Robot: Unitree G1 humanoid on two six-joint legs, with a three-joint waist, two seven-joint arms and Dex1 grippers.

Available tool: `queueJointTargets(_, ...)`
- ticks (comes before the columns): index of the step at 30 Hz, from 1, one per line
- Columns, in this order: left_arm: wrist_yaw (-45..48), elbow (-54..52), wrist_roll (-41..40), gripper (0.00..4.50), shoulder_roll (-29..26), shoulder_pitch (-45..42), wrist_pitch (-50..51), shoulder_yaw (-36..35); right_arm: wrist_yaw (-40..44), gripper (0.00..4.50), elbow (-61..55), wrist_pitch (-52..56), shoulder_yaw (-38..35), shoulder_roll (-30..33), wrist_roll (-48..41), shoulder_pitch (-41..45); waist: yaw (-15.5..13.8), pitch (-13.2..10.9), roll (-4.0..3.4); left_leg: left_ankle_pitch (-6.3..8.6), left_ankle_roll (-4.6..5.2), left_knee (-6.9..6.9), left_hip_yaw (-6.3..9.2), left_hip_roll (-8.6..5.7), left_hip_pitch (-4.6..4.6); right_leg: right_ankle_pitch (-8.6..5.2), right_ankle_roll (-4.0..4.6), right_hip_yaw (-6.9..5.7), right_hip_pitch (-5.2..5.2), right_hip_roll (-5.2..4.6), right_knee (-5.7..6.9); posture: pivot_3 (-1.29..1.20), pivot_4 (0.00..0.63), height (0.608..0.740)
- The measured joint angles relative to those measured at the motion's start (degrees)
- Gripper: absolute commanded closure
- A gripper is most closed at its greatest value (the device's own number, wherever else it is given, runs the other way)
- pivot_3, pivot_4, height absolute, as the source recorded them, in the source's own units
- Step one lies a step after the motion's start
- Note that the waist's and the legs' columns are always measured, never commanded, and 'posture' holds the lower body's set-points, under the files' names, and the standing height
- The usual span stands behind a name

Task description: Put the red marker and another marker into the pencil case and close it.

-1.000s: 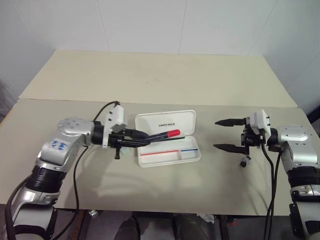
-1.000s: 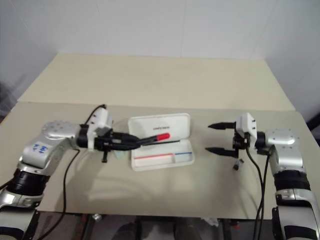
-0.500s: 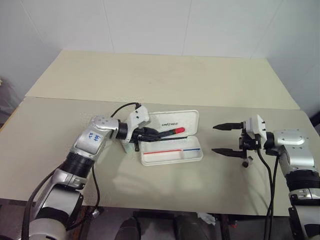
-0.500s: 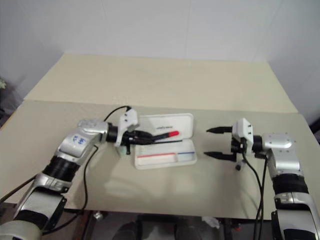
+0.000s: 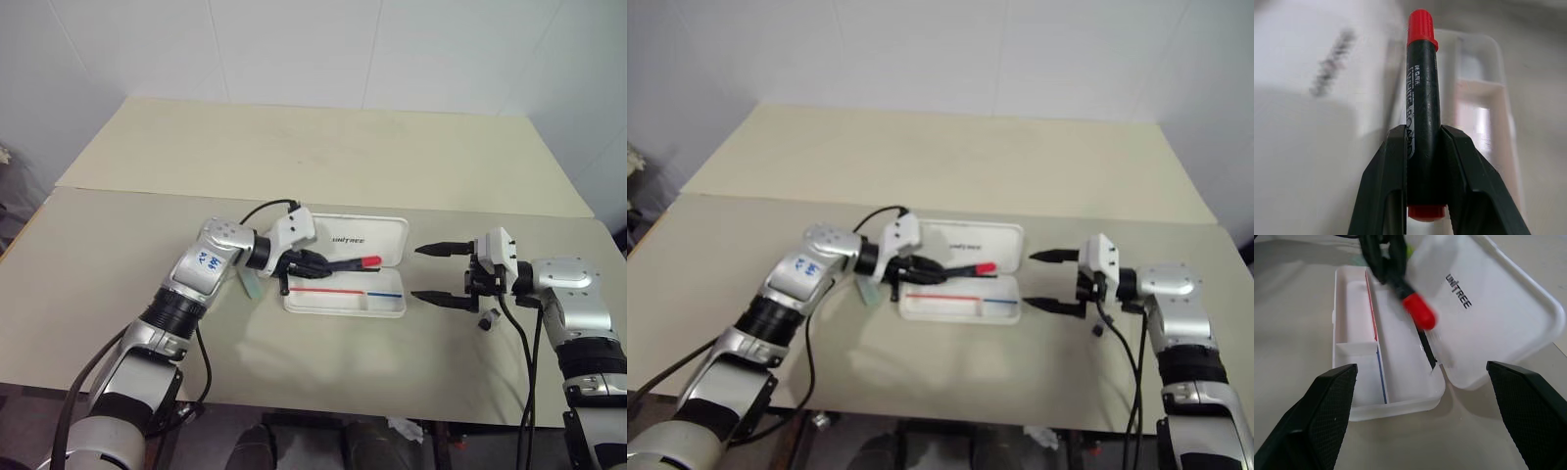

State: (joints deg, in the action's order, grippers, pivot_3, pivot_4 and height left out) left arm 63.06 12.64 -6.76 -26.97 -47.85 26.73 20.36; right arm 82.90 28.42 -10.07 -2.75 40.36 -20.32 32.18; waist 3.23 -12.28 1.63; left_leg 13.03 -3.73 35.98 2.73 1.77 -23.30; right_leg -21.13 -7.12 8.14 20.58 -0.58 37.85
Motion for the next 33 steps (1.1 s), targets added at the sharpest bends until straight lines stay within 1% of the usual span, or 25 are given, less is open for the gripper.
queueJointTargets(7, 0.3, -1.2, 2.0, 3.88, -1.8, 1.3, -0.5, 0.4, -1.1, 0.00, -0.9, 0.1, 0.0, 0.0, 0.0, -0.9, 0.0, 0.0, 0.00, 0.00, 0.00, 0.00, 0.00, 0.00, 0.01, 0.00, 0.00, 0.01, 0.00, 0.00, 0.01, 0.00, 0.150, 0.740)
queueJointTargets(22, -0.2, -0.4, 5.6, 3.88, -1.1, -0.3, -4.3, 0.9, -2.1, 0.00, -1.1, 0.3, 0.0, -0.4, 0.0, -1.1, 0.0, 0.0, 0.00, 0.00, 0.00, 0.00, -0.01, 0.00, 0.01, 0.00, 0.00, 0.01, 0.00, 0.01, -0.01, 0.00, 0.150, 0.740)
queueJointTargets(29, -0.3, 1.2, 7.2, 3.88, 0.1, -1.4, -6.3, 1.6, -2.6, 0.00, -1.3, 0.4, 0.0, -0.4, 0.0, -1.4, 0.0, 0.0, 0.00, 0.00, 0.00, -0.01, -0.01, -0.01, 0.00, 0.00, 0.00, 0.01, 0.00, 0.01, -0.02, 0.00, 0.150, 0.740)
queueJointTargets(31, -0.3, 1.3, 7.2, 3.15, 0.6, -1.5, -6.2, 1.5, -2.8, 0.00, -1.4, 0.5, 0.0, -0.4, 0.0, -1.6, 0.0, 0.0, 0.00, 0.00, 0.00, -0.01, -0.01, 0.00, 0.00, 0.00, 0.00, 0.01, 0.00, 0.01, -0.02, 0.00, 0.150, 0.740)
queueJointTargets(33, -0.7, 1.9, 7.2, 2.58, 1.3, -1.5, -6.2, 1.5, -3.2, 0.00, -1.8, 0.6, 0.0, -0.4, 0.0, -1.8, 0.0, 0.0, 0.00, 0.00, 0.00, -0.01, -0.01, 0.00, 0.00, 0.00, 0.00, 0.01, 0.00, 0.01, -0.01, 0.00, 0.150, 0.740)
